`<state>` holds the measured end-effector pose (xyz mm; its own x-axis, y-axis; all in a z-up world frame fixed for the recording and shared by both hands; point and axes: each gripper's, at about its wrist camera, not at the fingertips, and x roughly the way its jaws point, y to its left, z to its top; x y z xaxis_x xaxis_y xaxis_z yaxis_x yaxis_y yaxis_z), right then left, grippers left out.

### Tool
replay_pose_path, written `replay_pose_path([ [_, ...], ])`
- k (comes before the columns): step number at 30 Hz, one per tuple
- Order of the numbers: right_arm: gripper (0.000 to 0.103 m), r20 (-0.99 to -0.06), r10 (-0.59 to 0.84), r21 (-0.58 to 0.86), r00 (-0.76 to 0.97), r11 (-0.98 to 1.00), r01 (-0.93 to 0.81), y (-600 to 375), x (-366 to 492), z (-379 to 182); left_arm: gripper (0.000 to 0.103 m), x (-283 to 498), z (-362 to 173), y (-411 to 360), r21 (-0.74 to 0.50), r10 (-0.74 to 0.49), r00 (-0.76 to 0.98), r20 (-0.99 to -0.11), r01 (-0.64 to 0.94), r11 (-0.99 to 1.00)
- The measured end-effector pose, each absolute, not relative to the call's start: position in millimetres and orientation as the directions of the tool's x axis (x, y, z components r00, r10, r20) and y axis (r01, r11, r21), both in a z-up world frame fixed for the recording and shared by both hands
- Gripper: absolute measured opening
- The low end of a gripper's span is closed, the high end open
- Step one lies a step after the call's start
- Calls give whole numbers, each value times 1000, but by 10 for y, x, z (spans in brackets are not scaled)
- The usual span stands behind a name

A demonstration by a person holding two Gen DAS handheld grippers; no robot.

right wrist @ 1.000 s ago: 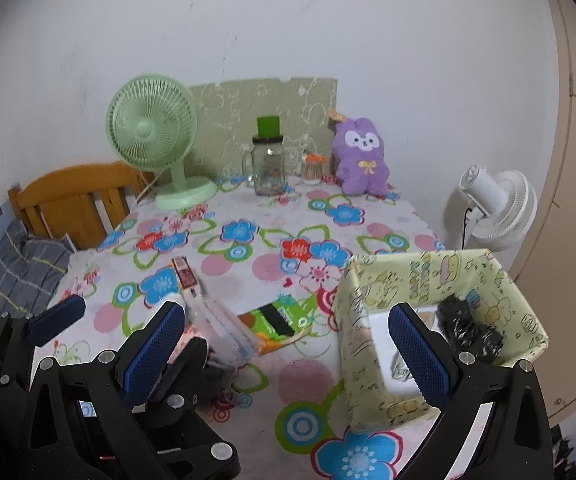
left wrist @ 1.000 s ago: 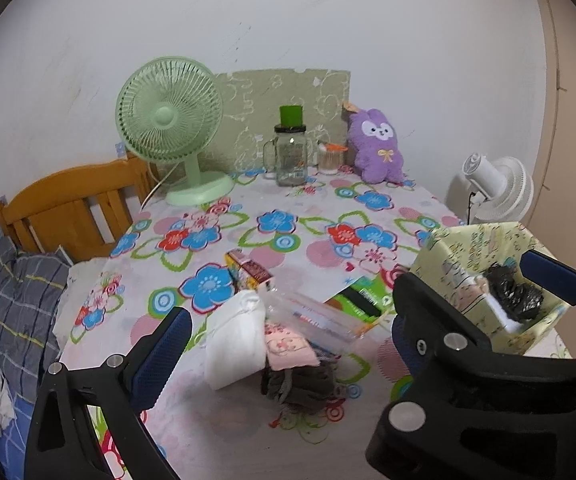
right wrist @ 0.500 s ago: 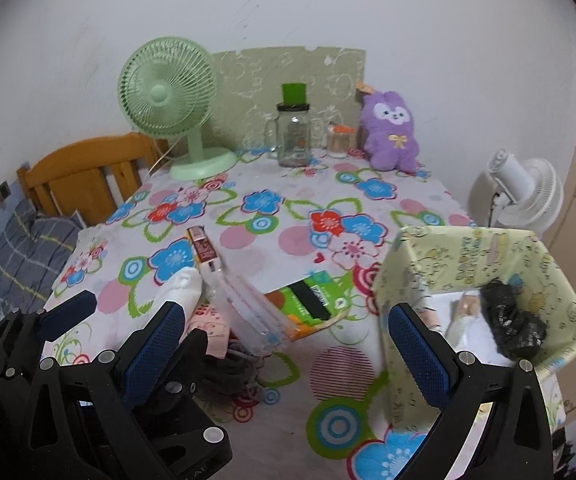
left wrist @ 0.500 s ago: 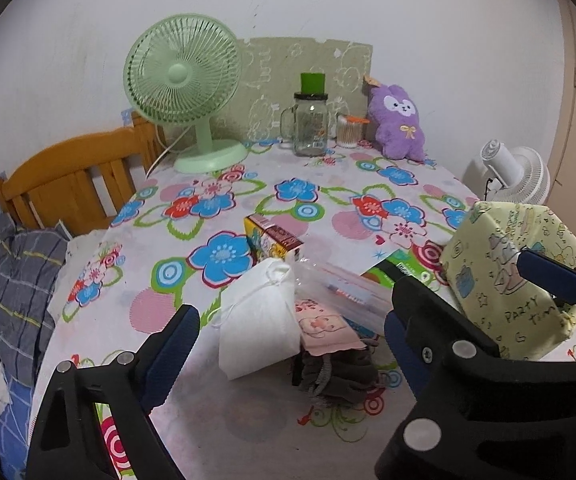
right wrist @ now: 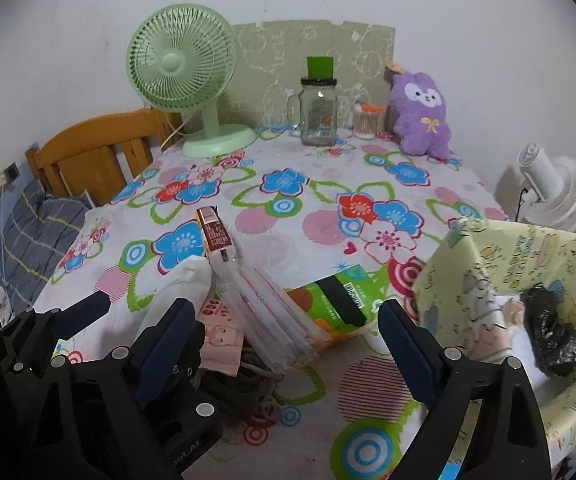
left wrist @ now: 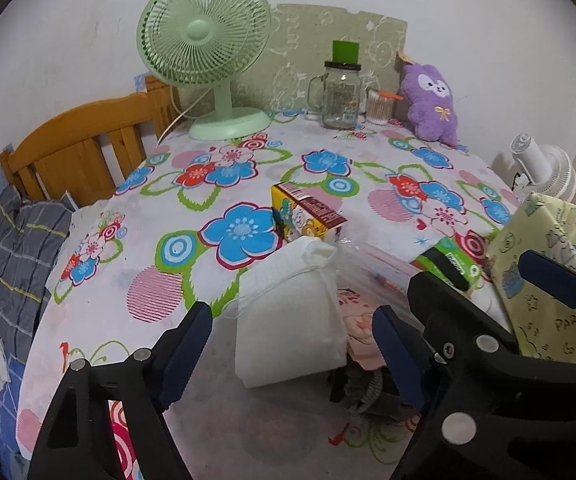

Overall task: Organize soft objects
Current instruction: 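Grasp the white cloth bag with the left tool while the right tool grasps the clear tube pack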

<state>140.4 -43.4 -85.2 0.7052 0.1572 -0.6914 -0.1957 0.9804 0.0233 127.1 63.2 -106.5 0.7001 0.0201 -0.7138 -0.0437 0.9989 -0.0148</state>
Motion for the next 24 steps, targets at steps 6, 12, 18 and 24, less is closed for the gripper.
replay_pose_path([
  [6,92,-712,182,47,678,976,-213,-368,1547,-967,76,1394,-1163,712,-20,29,676,-736,-65,998],
  [12,92,-729,201,73,655,973,-217,-325,1667,-1066,57,1468,-1244,809,-49,24,655,-756,-93,994],
  [18,90,-748,195,63,634,972,-225,-255,1772,-1191,50,1520,-1354,826,-55,0,632,-775,-68,996],
  [24,74,-787,181,67,589,976,-209,-266,1881,-1355,45,1520,-1382,778,-29,11,639,-770,-52,998],
])
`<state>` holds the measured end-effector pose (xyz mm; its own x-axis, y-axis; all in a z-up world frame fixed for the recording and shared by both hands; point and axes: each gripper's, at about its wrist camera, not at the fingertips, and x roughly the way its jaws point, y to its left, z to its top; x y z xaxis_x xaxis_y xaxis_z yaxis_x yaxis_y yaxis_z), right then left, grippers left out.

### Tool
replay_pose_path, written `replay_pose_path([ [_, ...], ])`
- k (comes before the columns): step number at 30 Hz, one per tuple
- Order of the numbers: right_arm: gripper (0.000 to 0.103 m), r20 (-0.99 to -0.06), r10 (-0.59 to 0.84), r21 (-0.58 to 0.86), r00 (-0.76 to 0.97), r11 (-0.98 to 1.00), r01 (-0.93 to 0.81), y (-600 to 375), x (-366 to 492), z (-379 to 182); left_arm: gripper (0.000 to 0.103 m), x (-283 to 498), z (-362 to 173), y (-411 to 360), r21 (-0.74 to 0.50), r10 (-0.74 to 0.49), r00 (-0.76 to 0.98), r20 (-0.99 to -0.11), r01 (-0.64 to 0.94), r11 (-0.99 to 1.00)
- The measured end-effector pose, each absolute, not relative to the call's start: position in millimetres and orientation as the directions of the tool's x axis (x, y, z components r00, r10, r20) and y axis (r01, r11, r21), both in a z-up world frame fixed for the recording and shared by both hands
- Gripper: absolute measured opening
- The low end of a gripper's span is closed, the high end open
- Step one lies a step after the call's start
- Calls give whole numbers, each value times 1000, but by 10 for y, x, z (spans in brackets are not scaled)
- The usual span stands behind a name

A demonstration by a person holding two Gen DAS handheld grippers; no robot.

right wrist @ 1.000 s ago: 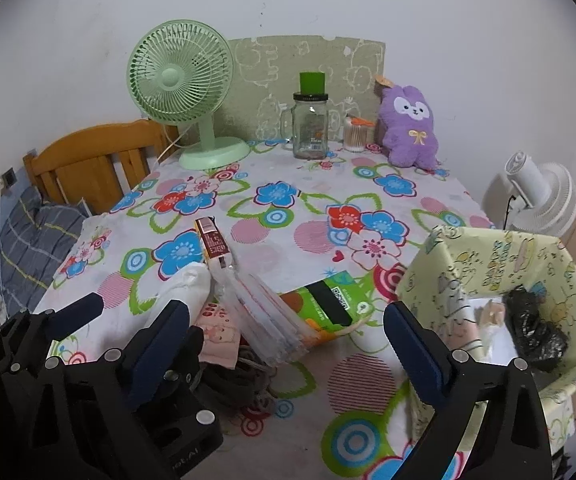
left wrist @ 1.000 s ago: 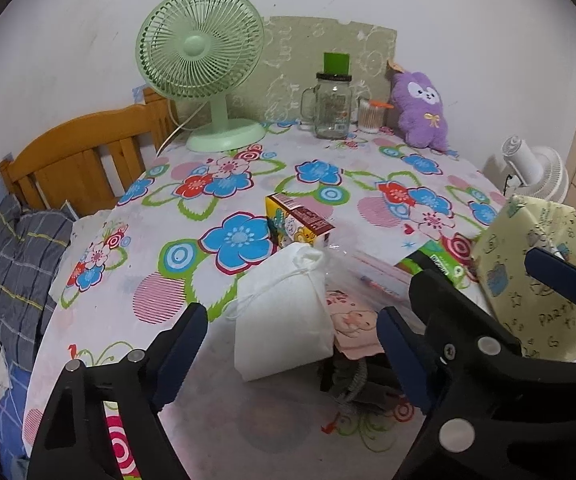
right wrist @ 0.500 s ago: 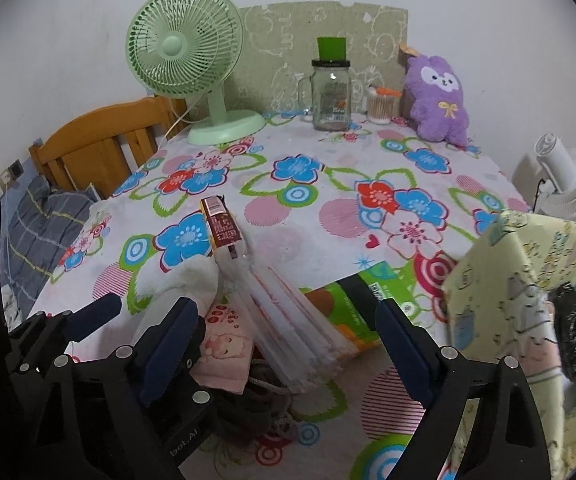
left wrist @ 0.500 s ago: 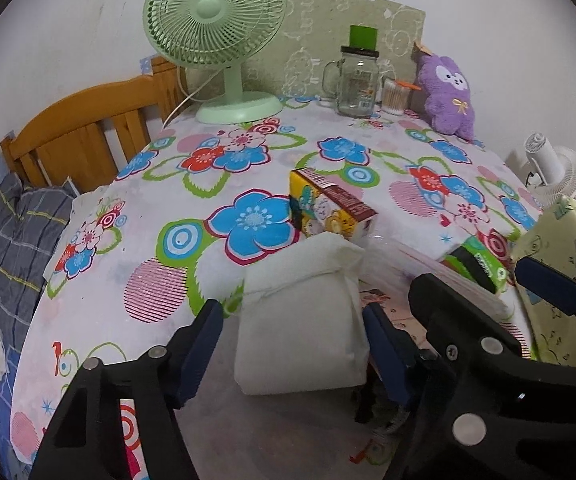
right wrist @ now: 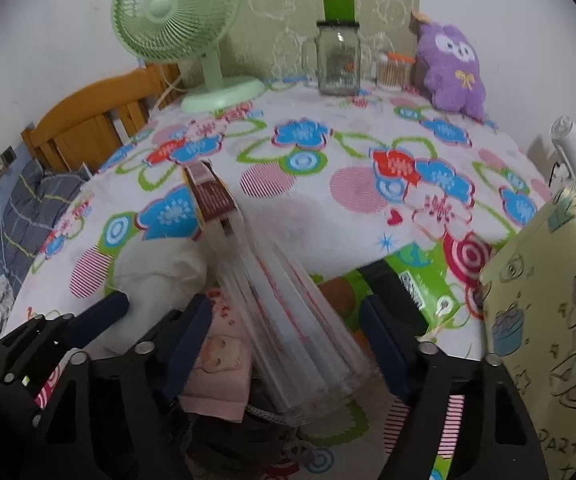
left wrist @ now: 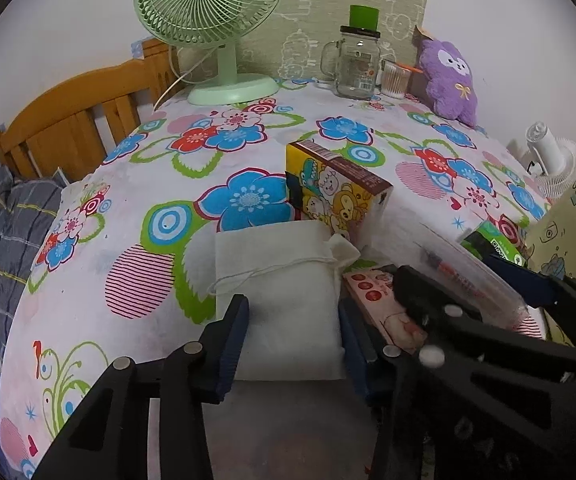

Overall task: Organize soft objects
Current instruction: 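Grasp the white cloth bag with the left tool while the right tool grasps the clear tube pack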

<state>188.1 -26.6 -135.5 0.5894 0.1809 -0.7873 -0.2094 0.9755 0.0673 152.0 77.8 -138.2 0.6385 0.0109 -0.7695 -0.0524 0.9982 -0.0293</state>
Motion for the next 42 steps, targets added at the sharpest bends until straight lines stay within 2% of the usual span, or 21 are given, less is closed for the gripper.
replay_pose_path([
  [6,50,-784,167,54,597,978,-202,-273,1874,-1358,37,1522,-1373,753,-23,12,642,-767,-45,999],
  [11,37,-780,164,44,604,977,-208,-277,1840,-1342,26,1501,-1358,691,0,26,650,-759,-40,999],
  [15,31,-774,172,45,610,975,-217,-283,1802,-1314,21,1464,-1327,659,13,41,659,-751,-48,999],
  [22,29,-755,206,71,623,970,-234,-290,1733,-1208,18,1398,-1219,624,-8,28,678,-734,-50,999],
  [42,29,-682,220,64,697,968,-243,-412,1442,-737,17,1123,-793,503,1,35,754,-656,-45,999],
])
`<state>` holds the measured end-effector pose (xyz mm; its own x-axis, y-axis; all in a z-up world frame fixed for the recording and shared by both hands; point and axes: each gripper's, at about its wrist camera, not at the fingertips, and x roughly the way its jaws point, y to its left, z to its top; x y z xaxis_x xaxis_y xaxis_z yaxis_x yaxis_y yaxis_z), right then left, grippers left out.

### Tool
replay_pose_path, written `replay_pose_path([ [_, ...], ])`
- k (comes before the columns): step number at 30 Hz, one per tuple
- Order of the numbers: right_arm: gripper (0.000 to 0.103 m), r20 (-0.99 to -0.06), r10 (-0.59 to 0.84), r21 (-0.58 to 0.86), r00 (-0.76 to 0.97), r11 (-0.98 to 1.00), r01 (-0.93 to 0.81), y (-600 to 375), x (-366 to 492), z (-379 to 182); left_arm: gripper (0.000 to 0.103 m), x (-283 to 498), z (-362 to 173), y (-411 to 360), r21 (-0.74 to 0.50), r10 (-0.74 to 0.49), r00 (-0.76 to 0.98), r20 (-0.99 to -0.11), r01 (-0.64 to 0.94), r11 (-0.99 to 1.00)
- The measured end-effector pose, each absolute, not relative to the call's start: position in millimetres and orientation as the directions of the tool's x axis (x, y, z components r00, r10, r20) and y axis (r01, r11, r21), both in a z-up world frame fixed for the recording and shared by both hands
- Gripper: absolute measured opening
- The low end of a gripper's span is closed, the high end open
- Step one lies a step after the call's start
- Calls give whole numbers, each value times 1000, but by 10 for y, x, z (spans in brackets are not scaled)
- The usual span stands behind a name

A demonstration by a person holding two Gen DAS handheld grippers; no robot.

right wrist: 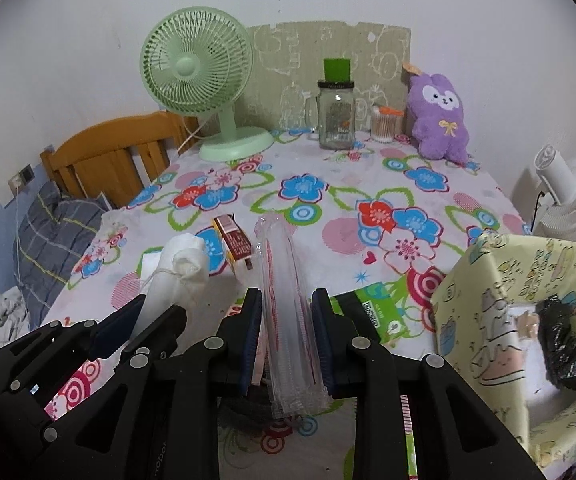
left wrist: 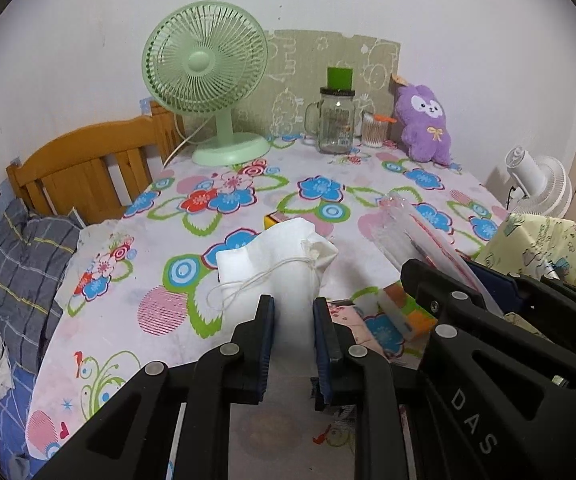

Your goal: Organize soft objects

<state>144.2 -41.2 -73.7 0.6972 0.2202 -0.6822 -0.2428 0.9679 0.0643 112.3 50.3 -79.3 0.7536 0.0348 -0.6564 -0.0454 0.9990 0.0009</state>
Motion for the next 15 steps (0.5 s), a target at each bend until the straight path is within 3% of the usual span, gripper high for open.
replay_pose_path([
  [15,29,-624,221,51,749,969,-243,-561,1171,-386,17,886,-475,363,-6,20,803,-596,-30,1000],
])
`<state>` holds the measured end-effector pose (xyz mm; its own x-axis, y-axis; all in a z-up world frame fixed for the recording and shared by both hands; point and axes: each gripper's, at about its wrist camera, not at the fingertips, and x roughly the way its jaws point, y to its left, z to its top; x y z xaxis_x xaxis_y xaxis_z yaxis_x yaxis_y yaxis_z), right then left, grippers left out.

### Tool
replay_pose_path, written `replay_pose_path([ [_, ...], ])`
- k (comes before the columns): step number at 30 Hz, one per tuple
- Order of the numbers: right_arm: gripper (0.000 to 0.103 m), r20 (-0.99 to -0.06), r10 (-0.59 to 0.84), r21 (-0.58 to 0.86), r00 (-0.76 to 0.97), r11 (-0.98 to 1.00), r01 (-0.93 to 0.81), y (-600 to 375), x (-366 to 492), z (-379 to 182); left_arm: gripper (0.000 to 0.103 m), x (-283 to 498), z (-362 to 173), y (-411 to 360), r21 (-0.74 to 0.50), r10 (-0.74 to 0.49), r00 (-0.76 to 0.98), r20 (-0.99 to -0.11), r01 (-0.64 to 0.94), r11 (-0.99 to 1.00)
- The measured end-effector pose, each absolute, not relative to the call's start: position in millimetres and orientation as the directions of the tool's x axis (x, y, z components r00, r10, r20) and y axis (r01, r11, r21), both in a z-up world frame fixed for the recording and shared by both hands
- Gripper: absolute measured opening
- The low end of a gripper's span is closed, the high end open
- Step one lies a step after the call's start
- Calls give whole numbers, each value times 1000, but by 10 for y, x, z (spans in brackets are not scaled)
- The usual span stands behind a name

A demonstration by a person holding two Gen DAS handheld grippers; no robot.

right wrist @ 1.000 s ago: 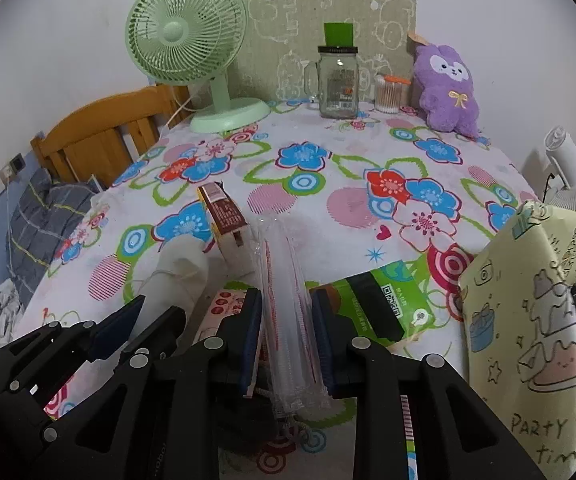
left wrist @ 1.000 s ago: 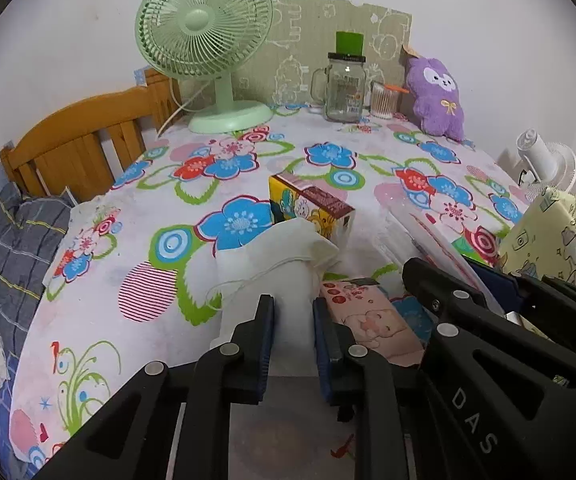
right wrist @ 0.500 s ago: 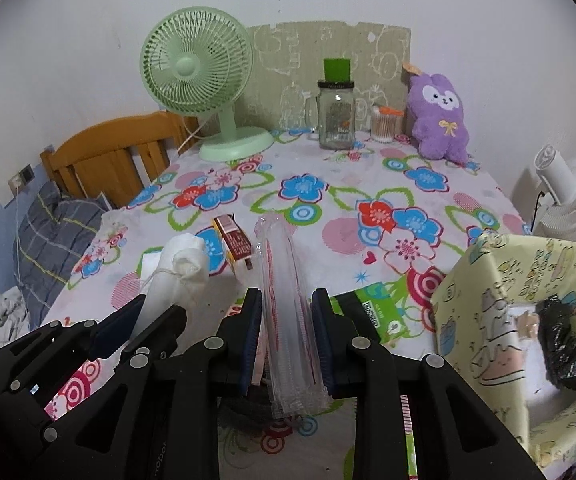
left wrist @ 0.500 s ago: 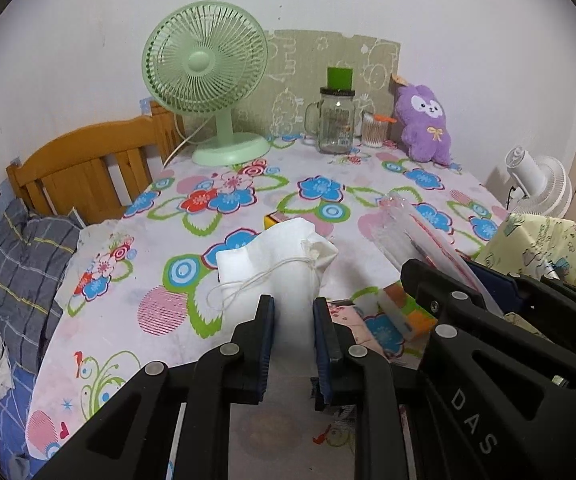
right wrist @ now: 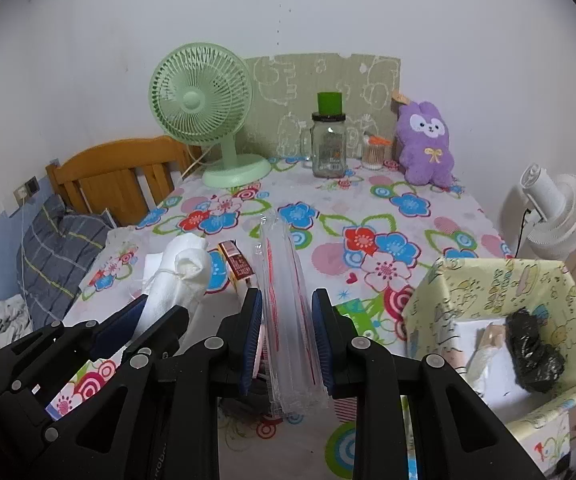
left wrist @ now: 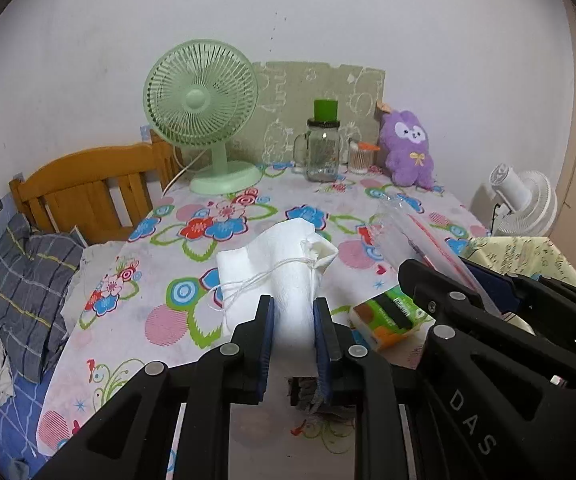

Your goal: Organize soft objects

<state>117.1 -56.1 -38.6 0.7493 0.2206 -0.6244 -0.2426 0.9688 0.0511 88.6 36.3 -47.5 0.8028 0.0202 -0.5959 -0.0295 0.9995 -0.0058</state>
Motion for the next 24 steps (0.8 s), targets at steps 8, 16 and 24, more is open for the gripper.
replay_pose_path([
  [8,29,-590,210,37,780,972,-234,-678,1028,-207,18,777,-326,256,-8,7,827,-562,-14,1000],
  [16,29,-562,205,41,801,975,-221,-827,935,-81,18,715,-201,107,1,-4,846,-534,5,1000],
  [24,29,-546,191,34,816,978,-206,-1024,871,33,18,694,-115,-68,-15,-38,855,-517,35,999],
])
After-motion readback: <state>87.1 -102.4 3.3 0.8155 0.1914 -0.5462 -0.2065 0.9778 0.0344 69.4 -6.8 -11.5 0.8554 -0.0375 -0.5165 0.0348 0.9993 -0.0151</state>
